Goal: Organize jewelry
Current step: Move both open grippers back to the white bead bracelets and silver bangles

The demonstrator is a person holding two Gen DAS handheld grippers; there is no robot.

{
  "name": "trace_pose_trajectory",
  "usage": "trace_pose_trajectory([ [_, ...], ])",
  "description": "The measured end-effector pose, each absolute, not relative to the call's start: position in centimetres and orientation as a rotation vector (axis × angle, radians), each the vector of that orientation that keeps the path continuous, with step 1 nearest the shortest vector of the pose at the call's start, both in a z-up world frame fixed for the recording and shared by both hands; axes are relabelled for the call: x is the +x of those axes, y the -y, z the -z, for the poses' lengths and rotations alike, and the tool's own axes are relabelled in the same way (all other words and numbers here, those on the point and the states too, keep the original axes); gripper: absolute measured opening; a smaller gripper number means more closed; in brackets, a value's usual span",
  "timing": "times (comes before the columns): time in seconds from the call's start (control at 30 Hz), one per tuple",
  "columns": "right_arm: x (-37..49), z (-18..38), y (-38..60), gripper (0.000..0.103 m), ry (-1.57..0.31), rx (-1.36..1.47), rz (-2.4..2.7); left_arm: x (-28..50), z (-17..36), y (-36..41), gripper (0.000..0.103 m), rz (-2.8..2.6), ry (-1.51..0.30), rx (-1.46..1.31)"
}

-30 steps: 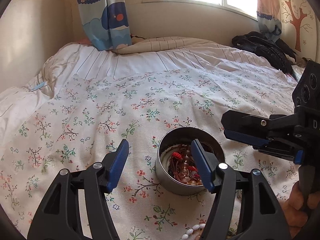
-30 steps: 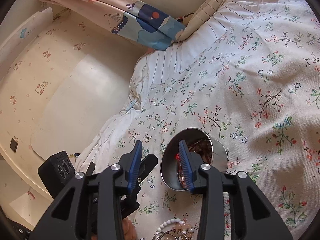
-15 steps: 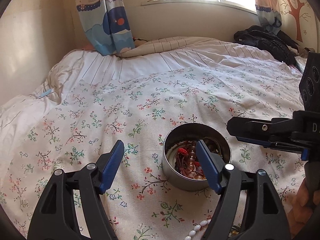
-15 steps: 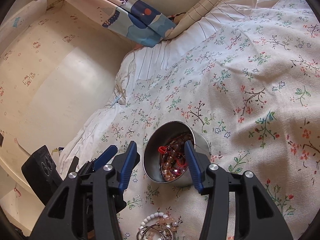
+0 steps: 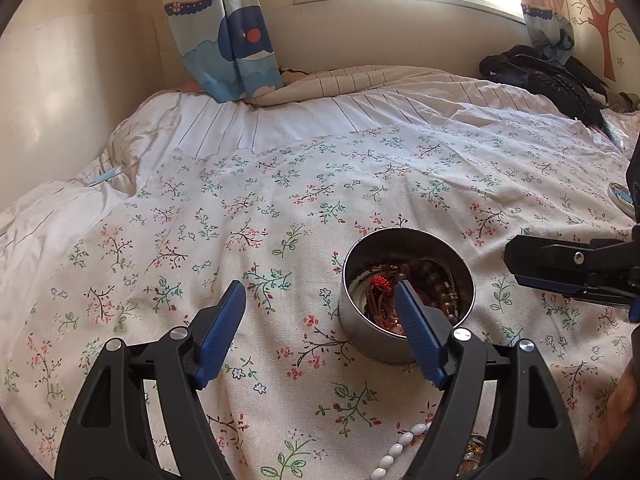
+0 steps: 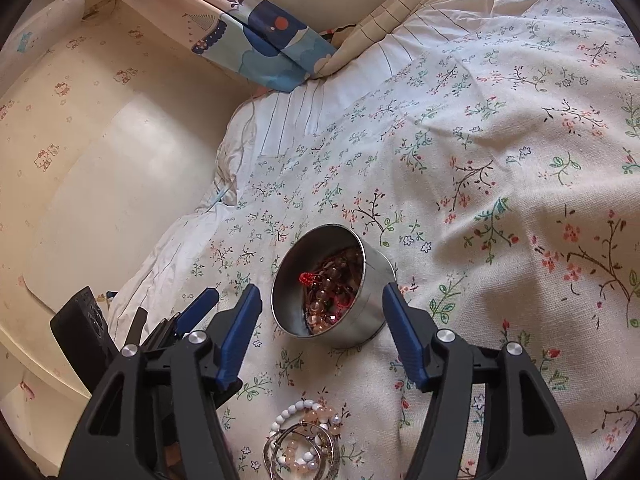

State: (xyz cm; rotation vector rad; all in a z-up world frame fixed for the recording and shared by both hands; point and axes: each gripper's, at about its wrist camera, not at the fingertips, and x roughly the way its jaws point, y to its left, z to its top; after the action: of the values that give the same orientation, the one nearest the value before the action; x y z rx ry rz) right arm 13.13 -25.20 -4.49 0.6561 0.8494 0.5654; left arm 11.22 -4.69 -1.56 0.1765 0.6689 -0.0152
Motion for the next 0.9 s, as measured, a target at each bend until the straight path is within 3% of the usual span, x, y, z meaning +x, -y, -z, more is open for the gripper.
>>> trace_pose_trajectory([
  [0.6,7.7,4.2,22.8,0.070,-0.929,0.468,-0.536,8.1,1.7,4.5,0.077,0.014,-0.691,0.200],
  [0.9,5.9,5.7,21.7,0.071,-1.017,0.291,-0.430,7.4,2.8,1.7,0.078,0.058,-0.804,0.091],
])
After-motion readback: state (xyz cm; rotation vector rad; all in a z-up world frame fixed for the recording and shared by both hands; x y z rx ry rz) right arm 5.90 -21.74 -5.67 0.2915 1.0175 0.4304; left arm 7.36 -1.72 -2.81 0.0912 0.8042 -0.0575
